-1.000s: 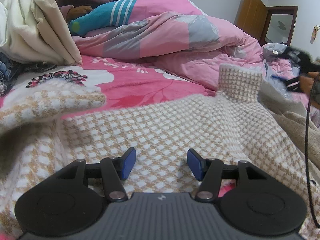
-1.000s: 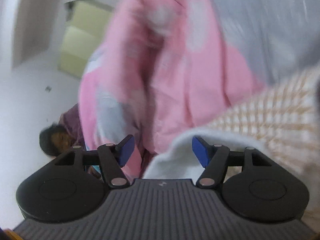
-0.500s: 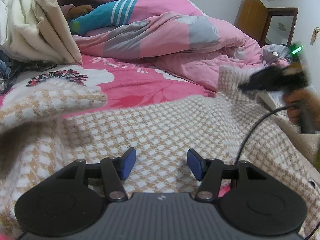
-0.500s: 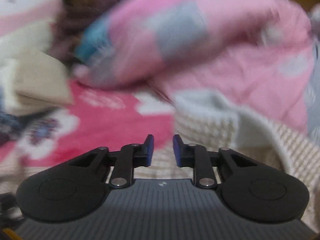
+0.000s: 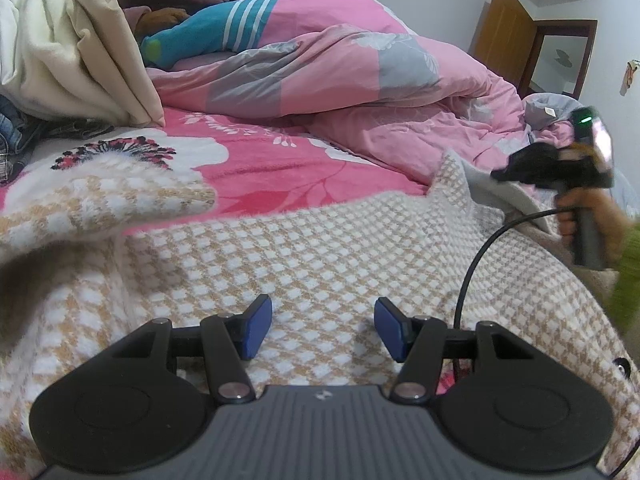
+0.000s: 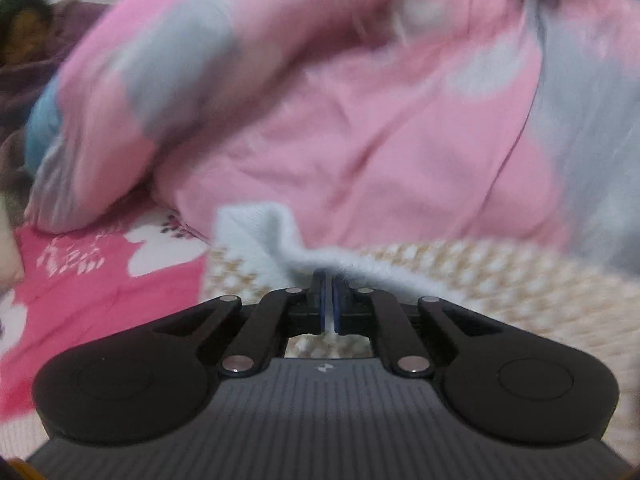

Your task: Fold clothes

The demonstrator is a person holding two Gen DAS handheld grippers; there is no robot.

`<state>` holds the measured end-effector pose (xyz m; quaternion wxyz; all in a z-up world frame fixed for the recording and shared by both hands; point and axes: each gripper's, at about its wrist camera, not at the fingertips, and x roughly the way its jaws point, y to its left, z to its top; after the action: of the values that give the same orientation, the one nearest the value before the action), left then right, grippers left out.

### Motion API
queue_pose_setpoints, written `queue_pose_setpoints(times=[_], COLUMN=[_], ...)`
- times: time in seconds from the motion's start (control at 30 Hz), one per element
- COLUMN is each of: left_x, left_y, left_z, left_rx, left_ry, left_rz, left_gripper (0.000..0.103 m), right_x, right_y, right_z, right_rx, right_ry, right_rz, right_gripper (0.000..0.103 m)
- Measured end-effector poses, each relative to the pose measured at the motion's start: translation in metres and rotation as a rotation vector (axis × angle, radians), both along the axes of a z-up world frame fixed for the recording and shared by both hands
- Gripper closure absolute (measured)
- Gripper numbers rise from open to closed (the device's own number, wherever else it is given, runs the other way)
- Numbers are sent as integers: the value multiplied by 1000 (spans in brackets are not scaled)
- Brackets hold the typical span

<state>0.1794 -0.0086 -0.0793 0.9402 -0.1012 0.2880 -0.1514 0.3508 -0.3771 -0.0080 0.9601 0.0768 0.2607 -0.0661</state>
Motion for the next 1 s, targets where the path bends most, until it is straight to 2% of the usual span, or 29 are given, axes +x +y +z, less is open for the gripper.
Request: queue_pose_setpoints(times=[0.07, 0.13, 0.2, 0.33, 0.37, 0.43, 0.5, 0.57, 0.63, 0.67, 0.7, 0.8, 0.87, 1.0], left_x=[0, 0, 0, 0, 0, 0, 0, 0, 0, 0, 0, 0, 0, 0], left_y=[0, 0, 0, 2, 2, 2, 2, 2, 2, 2, 2, 2, 1, 1], left_z=[0, 0, 0, -1, -1, -1, -1, -1, -1, -1, -1, -1, -1, -1], left_rx=[0, 0, -1, -11, -13, -15, -16, -17, -17, -16, -15, -13, -11, -12], left_ry=[0, 0, -1, -1, -1, -1, 0, 0, 0, 0, 1, 1, 1, 0], left_rz=[0, 1, 1, 0, 0, 0, 0, 0, 0, 0, 0, 1, 1, 1], left_gripper=[45, 45, 45, 45, 45, 45, 45, 45, 45, 45, 45, 45, 45, 45], right_x=[-13, 1, 27, 97, 112, 121, 108, 77, 38, 20, 6, -28, -41, -44], right_y=[12, 28, 39, 31, 25, 6, -3, -15, -37, -49, -60, -88, -98, -109], right_z=[12, 15, 6, -31, -37, -35, -24, -5, 15, 23, 24, 12, -7, -37], right_rx=[-10, 13, 30, 44, 81, 239, 313, 376, 466, 507, 542, 635, 669, 806], right_ry=[-20, 41, 131, 223, 223, 174, 120, 43, -19, -37, -24, 82, 153, 140], right_rz=[85, 187, 231, 156, 127, 68, 56, 53, 45, 37, 23, -26, -69, -97], right_gripper=[98, 98, 99, 103, 103, 103, 102, 96, 87, 79, 73, 71, 71, 71])
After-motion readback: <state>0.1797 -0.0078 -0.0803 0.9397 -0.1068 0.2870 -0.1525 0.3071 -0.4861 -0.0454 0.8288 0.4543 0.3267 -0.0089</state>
